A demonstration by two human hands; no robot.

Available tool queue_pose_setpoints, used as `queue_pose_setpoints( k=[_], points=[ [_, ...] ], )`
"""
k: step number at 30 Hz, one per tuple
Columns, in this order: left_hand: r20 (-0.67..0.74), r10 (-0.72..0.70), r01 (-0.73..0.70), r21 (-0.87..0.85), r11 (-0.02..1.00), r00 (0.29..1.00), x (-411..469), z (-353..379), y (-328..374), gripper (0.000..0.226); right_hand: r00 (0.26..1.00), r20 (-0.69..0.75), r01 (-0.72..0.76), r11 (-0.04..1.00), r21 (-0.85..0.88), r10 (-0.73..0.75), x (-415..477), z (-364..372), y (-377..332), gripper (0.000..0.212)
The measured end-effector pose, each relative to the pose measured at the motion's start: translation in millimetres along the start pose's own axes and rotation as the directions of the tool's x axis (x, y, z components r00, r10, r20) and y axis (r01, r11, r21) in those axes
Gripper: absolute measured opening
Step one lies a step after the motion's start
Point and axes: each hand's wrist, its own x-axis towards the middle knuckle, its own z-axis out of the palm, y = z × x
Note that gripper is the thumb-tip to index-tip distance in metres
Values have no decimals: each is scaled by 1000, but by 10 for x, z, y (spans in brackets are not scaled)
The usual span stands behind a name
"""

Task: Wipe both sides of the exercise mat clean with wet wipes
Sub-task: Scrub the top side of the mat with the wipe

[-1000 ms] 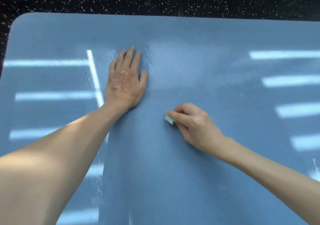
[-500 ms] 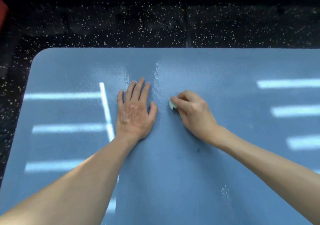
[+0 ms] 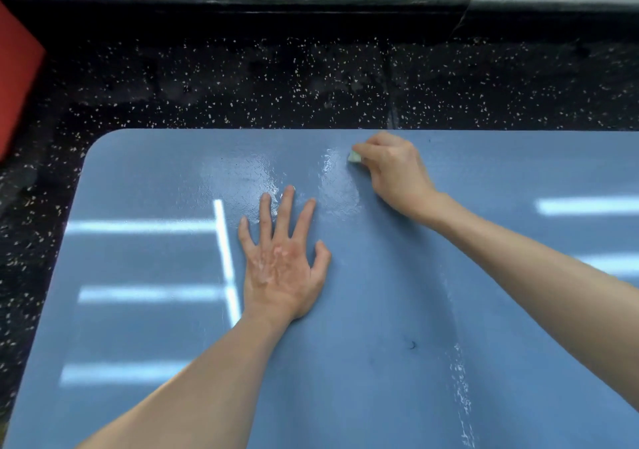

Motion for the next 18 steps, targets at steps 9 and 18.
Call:
queue_pose_setpoints(
  k=[9, 18],
  points=[
    [15, 6, -7, 43, 999, 1000, 14, 11, -11, 67, 1000, 5, -2, 1000, -27, 2, 138, 25, 95, 14],
    [51, -2, 1, 24, 1000, 999, 16, -6, -12, 71, 1000, 1, -16, 999, -42, 16, 176, -56, 281, 24]
  ],
)
